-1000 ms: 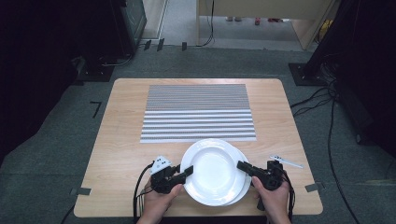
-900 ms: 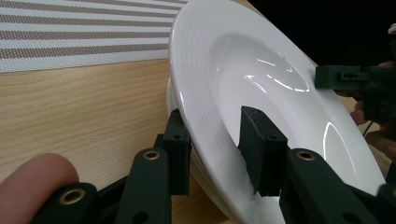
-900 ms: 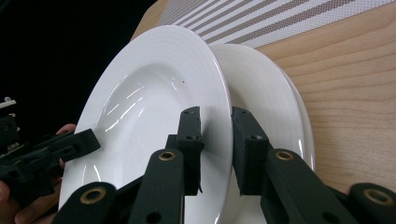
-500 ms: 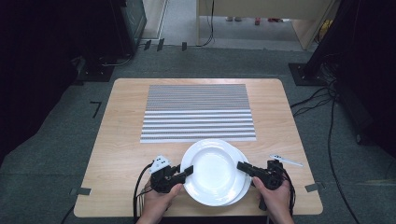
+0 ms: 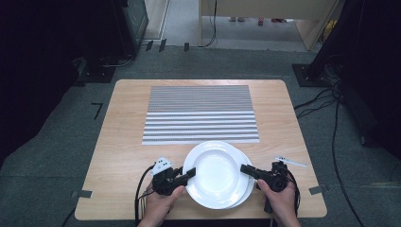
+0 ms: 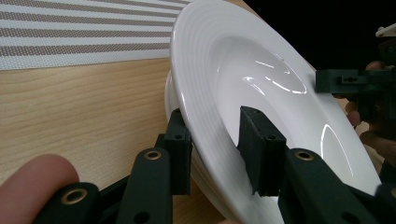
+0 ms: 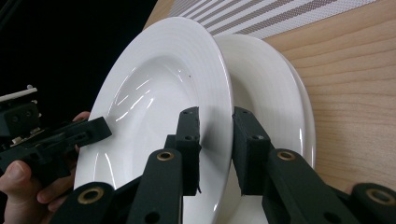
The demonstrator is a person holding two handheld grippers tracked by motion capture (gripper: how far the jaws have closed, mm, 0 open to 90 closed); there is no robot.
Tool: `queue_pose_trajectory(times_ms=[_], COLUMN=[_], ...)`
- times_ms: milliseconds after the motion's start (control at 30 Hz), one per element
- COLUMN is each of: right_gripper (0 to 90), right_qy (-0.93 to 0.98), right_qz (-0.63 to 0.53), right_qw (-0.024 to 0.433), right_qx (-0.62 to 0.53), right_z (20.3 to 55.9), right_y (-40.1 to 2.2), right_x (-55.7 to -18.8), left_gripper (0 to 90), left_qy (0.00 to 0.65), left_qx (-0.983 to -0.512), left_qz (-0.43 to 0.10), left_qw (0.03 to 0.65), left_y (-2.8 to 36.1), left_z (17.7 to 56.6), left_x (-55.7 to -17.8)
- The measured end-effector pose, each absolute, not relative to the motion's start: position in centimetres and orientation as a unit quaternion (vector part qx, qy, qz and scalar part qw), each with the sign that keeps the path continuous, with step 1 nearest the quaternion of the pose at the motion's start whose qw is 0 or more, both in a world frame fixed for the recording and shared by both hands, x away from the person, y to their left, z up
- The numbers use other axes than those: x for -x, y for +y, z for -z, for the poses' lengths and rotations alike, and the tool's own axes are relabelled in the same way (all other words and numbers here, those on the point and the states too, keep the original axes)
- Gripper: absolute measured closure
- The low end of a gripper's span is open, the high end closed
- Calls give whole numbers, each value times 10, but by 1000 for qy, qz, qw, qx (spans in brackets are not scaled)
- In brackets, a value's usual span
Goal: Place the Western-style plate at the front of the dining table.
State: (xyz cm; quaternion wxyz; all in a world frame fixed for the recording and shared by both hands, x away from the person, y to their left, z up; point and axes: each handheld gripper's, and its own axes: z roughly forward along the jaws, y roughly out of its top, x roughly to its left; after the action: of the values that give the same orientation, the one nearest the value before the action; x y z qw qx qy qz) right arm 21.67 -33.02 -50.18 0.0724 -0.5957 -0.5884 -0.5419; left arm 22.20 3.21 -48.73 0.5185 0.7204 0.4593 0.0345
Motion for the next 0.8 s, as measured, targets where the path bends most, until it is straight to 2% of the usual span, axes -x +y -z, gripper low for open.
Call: queue_pose_trajectory(times_ms=[567,800], right_gripper=[729,764], right_qy=[-610,-607], right_qz=[539,535], right_qw=[86,84], right_qx=[574,582], right_z=[501,500], right_y=[-333,-332], right_x=[-216,-216], left_gripper=[660,664], left_qy=[462,463], left_qx=[-719,-718], left_qz=[-35,-30], left_qw=[518,519], left_y=[33,34], left_z=[488,488], left_x=[-223,-223])
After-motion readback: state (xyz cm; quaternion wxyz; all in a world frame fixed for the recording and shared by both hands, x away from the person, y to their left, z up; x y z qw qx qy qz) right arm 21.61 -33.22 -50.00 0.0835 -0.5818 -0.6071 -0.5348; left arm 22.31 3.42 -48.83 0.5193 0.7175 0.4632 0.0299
